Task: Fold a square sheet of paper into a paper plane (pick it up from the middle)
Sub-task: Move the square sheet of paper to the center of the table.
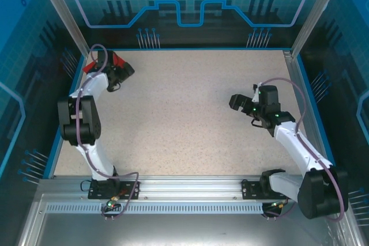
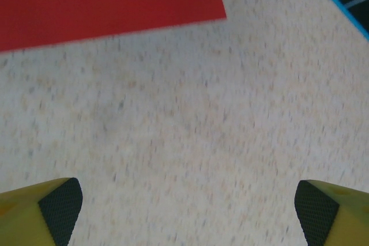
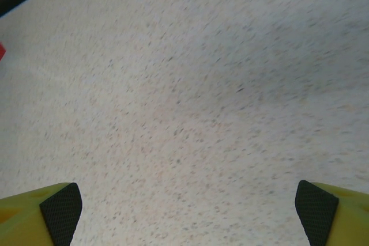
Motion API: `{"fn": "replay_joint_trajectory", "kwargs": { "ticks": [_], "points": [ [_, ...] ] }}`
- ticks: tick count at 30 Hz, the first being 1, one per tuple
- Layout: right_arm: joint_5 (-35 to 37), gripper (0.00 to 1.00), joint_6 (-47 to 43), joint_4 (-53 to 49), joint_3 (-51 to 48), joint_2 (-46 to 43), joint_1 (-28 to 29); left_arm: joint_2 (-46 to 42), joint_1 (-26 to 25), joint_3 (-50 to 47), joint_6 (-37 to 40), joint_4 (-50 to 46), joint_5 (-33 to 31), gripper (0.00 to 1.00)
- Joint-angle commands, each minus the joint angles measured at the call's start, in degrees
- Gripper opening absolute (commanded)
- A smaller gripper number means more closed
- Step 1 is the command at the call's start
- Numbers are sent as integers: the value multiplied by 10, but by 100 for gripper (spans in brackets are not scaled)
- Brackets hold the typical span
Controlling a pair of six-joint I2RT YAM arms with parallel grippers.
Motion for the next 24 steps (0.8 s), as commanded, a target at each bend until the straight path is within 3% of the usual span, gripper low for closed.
{"fn": "replay_joint_trajectory", "kwargs": {
  "ticks": [1, 13, 24],
  "points": [
    [-19, 99, 5, -9, 36, 22, 27, 60, 21, 107, -16, -49, 34, 99],
    [16, 99, 0, -46, 141, 131, 98, 263, 61, 377, -82, -148, 27, 99],
    [44, 99, -16, -75, 205, 214, 142, 356, 75, 466, -130, -200, 67, 99]
  ]
}}
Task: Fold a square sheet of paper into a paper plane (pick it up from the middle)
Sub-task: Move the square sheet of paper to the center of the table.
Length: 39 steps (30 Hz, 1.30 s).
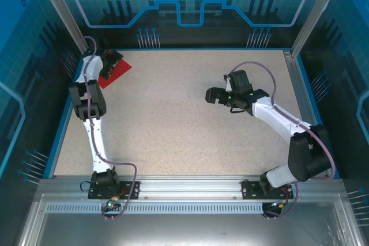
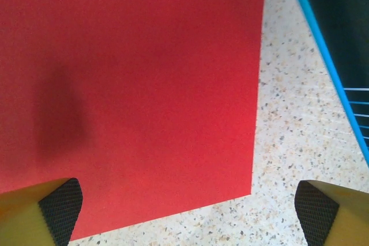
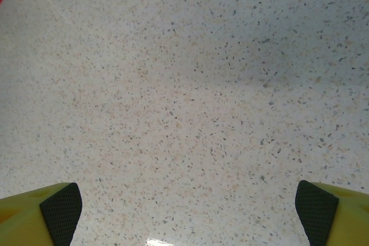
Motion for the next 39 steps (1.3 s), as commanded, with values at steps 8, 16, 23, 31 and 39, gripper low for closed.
{"fn": "replay_joint_trajectory", "kwargs": {
  "ticks": [8, 16, 23, 31, 39],
  "points": [
    [34, 99, -10, -38, 27, 23, 15, 11, 0, -33, -37, -65, 81, 99],
    [41, 99, -1, -39, 5, -6, 17, -40, -56, -138, -15, -53, 140, 99],
    [58, 99, 6, -46, -18, -36, 16, -132, -130, -326, -19, 25, 173, 99],
    [51, 99, 35, -42, -20, -30, 14, -225, -245, -486, -17, 96, 175, 99],
    [28, 95, 76, -37, -21, 3, 14, -331, -337, -609, -32, 183, 184, 99]
  ]
}}
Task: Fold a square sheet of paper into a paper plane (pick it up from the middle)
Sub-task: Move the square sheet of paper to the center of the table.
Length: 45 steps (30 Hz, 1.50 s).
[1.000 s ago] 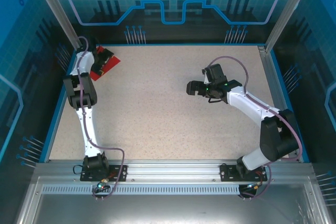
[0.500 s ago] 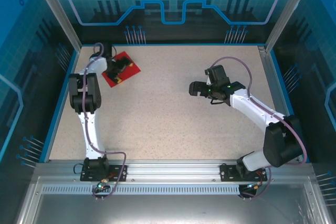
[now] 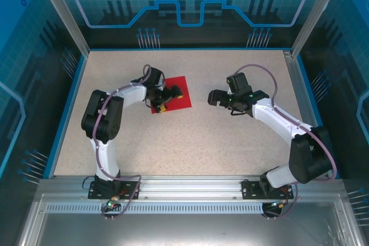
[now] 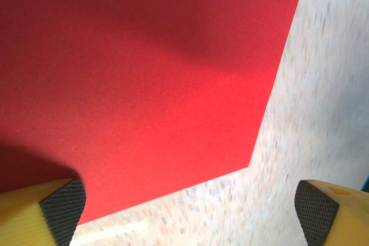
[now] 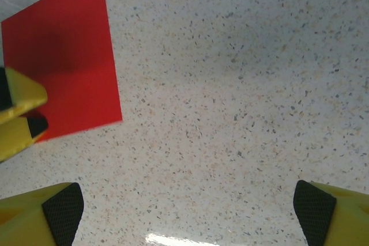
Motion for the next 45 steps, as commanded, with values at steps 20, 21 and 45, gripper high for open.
{"fn": "replay_joint_trajectory", "kwargs": {
  "ticks": [20, 21, 45],
  "points": [
    [-110, 58, 77, -51, 328, 349, 119, -472, 39, -315, 30, 49, -231, 99],
    [-110, 58, 79, -58, 348, 364, 124, -489, 47, -328, 28, 53, -228, 99],
    [-66, 55, -38, -104, 87, 275, 107, -574, 66, -430, 59, 163, -88, 99]
  ]
}}
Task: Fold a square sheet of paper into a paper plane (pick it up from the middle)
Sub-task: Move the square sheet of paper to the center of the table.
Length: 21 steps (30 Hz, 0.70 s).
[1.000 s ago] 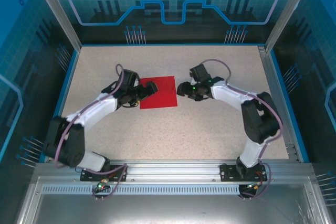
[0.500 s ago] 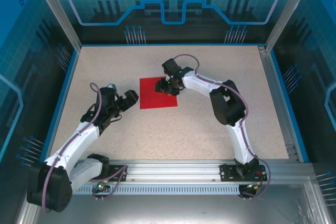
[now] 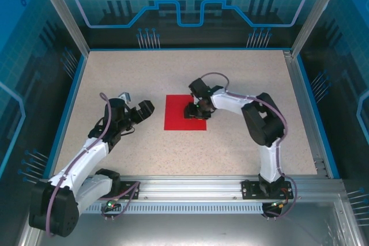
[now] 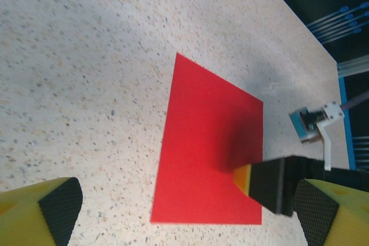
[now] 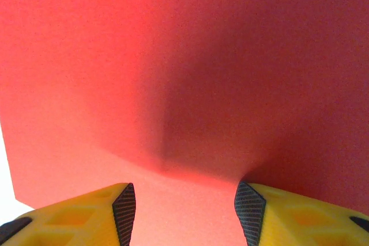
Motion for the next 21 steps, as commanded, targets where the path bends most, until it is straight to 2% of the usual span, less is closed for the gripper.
{"fn": "replay_joint_trajectory", "kwargs": {
  "ticks": [1, 6, 10, 15, 21],
  "points": [
    [27, 55, -47, -48, -91, -32, -19, -2, -5, -15, 22, 41, 55, 99],
    [48, 55, -66, -54, -111, -84, -48, 23, -40, -17, 21, 59, 73, 99],
    [27, 58, -56, -38, -83, -113, -31, 40, -58, -14, 23, 59, 68, 99],
    [57, 60, -3, -43, -44, -97, 2, 46, -63, -14, 22, 65, 72, 99],
    [70, 58, 55, -30, -37, -56, 8, 69, -71, -14, 18, 81, 86, 99]
  ]
}}
